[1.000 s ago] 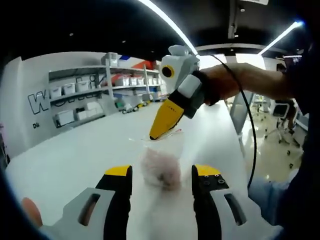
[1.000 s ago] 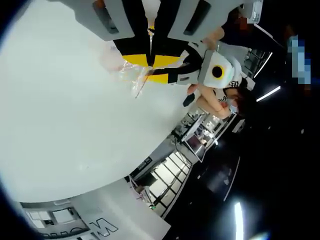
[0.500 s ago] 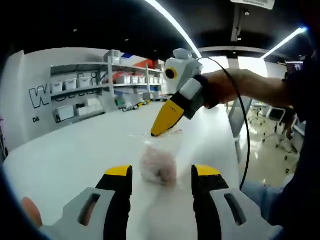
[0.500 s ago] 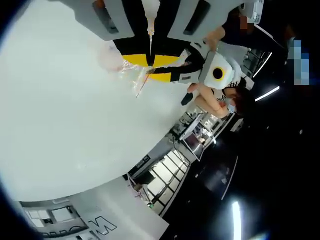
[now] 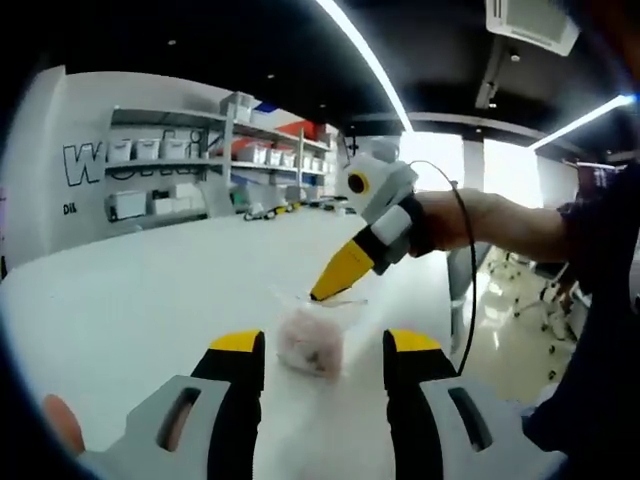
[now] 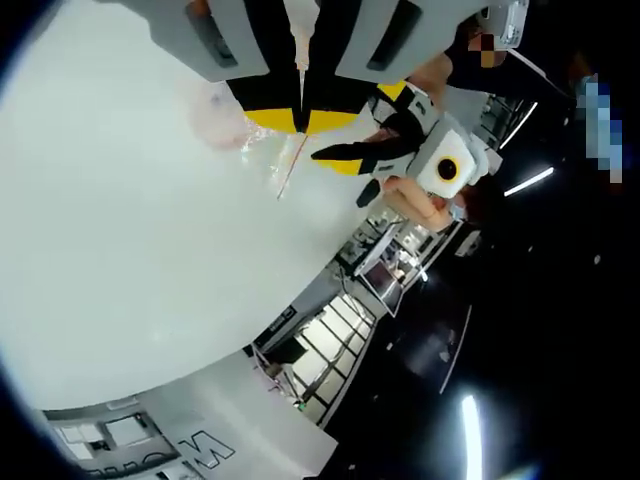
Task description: Open the resealable bag by pulling the two sides of the seal apart until the entire bag opening is separated and visibly accessible.
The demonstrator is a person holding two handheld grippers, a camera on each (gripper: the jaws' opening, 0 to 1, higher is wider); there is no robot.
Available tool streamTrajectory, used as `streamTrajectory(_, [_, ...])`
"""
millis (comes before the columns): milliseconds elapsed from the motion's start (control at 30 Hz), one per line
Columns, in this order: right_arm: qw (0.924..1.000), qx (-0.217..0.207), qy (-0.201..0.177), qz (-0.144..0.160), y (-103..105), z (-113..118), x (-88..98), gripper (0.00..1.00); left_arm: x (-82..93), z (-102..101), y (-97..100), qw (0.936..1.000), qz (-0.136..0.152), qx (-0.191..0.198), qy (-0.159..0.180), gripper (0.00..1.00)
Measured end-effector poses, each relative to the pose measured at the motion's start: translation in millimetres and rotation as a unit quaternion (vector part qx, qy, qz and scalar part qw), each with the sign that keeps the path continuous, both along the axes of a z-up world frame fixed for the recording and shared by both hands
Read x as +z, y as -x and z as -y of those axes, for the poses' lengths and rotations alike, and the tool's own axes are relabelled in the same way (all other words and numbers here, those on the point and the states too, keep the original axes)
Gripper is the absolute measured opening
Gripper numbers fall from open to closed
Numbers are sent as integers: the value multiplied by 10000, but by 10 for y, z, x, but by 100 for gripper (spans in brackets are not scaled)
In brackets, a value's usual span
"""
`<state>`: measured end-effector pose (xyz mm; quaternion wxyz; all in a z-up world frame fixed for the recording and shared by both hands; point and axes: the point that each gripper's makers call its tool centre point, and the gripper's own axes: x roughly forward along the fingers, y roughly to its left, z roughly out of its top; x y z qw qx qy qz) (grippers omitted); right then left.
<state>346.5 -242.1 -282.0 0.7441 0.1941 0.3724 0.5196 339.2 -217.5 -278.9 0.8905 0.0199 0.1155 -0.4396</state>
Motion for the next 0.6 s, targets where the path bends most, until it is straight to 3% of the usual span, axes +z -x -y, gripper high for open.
streamTrajectory(367, [9999, -31, -160, -9, 22, 3, -4, 0, 82, -43, 7, 9984, -414, 32, 371, 47])
streamTrajectory(600, [9995, -65, -297, 65, 46, -17, -20, 0, 72, -13, 13, 9911, -972, 7, 910, 46])
